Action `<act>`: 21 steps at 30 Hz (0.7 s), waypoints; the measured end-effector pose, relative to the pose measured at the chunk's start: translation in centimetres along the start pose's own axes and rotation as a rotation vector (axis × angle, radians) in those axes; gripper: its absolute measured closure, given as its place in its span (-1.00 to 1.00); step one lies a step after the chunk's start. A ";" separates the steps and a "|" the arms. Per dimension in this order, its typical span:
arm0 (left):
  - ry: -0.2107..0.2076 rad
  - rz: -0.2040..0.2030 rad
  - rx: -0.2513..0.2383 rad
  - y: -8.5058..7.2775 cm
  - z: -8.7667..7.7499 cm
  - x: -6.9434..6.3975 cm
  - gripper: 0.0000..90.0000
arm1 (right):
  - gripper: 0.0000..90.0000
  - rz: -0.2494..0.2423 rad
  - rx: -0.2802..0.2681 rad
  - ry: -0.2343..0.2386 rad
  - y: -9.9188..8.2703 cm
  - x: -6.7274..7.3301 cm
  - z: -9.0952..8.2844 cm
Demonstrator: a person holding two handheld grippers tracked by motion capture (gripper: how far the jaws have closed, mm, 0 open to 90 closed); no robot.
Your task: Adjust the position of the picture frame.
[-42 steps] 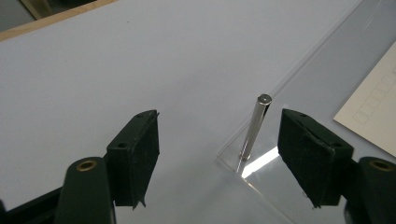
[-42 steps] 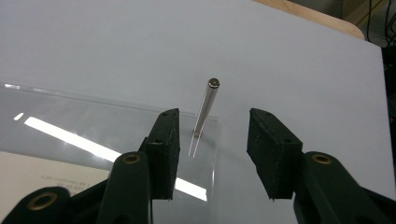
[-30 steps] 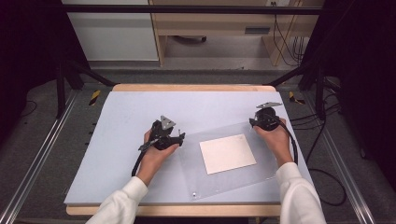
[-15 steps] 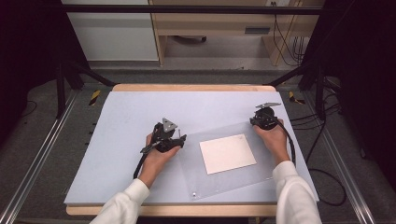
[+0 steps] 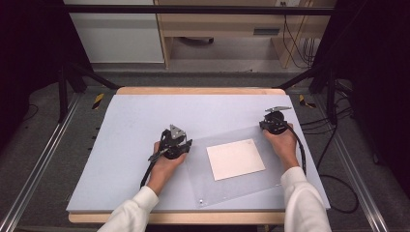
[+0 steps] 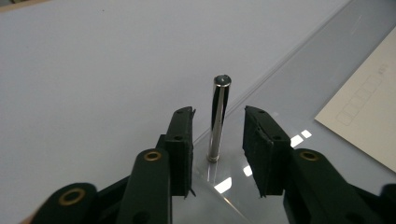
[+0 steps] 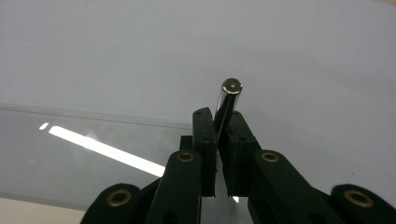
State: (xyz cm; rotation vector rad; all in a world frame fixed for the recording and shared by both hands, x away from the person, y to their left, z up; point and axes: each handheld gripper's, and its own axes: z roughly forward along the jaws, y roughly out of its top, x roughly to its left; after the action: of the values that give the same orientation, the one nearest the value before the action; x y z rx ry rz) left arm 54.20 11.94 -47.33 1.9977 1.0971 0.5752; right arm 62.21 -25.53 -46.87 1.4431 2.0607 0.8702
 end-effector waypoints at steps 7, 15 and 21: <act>0.005 0.001 0.017 -0.2 0.6 0.1 0.83 | 0.89 -0.001 0.000 0.001 0.0 0.0 0.0; -0.007 0.000 0.015 -0.2 0.6 0.3 0.88 | 0.89 0.002 -0.001 0.008 0.0 -0.1 0.0; -0.007 0.001 0.017 -0.2 0.6 0.3 0.88 | 0.87 -0.002 0.001 0.006 0.0 -0.1 0.1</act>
State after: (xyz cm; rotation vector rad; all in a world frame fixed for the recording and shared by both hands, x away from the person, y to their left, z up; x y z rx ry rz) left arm 54.65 11.98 -47.80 2.0134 1.1008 0.5605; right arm 62.29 -25.60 -46.92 1.4399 2.0669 0.8738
